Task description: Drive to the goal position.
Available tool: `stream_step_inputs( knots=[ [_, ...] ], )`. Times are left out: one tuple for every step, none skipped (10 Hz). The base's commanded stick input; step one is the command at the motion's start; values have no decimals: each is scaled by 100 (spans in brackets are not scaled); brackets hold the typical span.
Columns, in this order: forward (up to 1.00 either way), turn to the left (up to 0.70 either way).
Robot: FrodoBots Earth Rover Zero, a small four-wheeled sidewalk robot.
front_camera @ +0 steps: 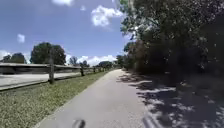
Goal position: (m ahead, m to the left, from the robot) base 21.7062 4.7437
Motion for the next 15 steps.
stream_step_inputs(
  knots=[
    [50, 0],
    [50, 0],
    [50, 0],
    [50, 0],
    [50, 0],
    [50, 0],
    [50, 0],
    [50, 0],
    [50, 0],
    [50, 0],
    [50, 0],
    [50, 0],
    [50, 0],
    [50, 0],
    [50, 0]
  ],
)
